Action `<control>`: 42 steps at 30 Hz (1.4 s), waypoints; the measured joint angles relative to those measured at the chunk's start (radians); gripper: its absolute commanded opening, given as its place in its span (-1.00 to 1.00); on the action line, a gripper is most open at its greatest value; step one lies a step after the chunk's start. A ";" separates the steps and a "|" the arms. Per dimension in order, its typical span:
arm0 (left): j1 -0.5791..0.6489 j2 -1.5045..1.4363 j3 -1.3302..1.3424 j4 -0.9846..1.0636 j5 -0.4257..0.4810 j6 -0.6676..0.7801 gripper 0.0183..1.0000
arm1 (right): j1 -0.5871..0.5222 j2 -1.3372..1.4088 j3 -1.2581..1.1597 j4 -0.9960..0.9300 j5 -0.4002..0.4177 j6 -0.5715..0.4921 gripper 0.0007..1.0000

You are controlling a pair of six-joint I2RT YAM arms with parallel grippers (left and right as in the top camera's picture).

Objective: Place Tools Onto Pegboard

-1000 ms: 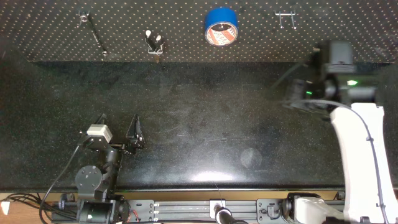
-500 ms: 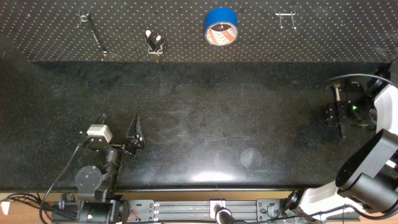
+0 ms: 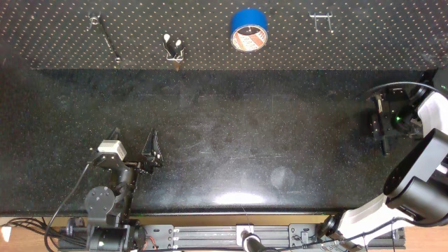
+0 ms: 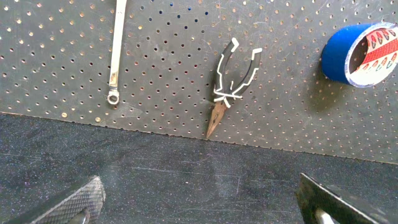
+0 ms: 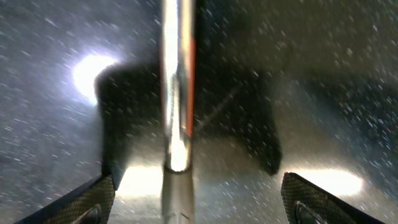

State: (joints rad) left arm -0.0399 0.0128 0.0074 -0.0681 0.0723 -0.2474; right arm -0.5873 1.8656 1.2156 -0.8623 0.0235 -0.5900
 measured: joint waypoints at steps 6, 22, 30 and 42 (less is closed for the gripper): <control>0.000 0.000 0.000 0.000 0.000 0.000 0.99 | -0.001 0.016 0.012 -0.039 -0.064 0.001 0.76; 0.000 0.000 0.000 0.000 0.000 0.000 0.99 | -0.002 0.023 0.018 -0.092 -0.010 0.015 -0.85; 0.000 0.000 0.000 0.000 0.000 0.000 0.99 | 0.002 -0.077 -0.092 0.124 -0.304 0.029 -0.85; 0.000 -0.001 0.000 -0.001 0.000 0.000 0.99 | 0.425 -0.873 -0.642 0.991 -0.503 0.756 -0.85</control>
State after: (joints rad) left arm -0.0399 0.0116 0.0078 -0.0689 0.0723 -0.2474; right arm -0.1623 0.9924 0.5735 0.1284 -0.4797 0.1665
